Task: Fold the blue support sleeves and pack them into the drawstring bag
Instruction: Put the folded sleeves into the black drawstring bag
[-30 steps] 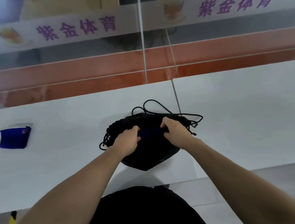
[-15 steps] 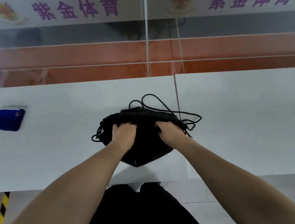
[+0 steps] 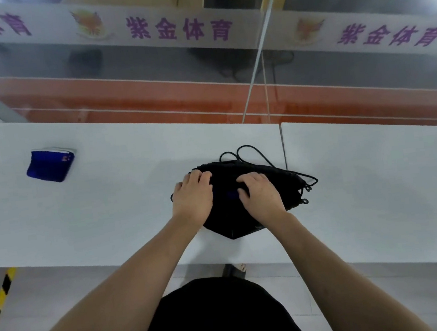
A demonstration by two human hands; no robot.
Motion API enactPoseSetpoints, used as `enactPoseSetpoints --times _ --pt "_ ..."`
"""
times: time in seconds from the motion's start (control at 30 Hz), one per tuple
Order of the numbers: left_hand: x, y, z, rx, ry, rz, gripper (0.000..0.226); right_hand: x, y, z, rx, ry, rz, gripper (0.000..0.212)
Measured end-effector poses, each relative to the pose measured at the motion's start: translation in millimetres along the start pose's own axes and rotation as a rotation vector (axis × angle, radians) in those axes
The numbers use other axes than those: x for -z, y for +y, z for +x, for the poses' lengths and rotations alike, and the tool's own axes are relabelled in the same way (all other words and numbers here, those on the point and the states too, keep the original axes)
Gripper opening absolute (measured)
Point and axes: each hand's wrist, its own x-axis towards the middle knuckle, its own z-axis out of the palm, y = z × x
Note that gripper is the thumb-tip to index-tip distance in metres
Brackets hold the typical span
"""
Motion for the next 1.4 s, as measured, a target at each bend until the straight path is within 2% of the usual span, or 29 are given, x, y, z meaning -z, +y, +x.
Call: enactPoseSetpoints --times 0.23,0.43,0.63,0.97,1.27,1.4 --pt "45 -117 -62 0.039 0.090 -0.036 0.037 -45 -123 -11 0.095 0.074 0.042 0.026" --pt "77 -225 -110 0.116 0.086 0.015 0.037 -107 -225 -10 0.147 0.035 0.096 0.025" --pt "94 -300 -125 0.226 0.051 -0.001 0.039 -144 -307 3 0.163 -0.052 0.146 0.026" --pt "114 -425 -81 0.367 0.047 -0.017 0.039 -208 -396 100 0.199 -0.136 0.133 0.028" --pt "142 -527 -28 0.441 -0.036 -0.035 0.038 -268 -450 214 0.032 -0.235 0.235 0.027" --pt "140 -554 -16 0.470 -0.103 -0.035 0.039 -291 -459 247 -0.011 -0.269 0.179 0.036"
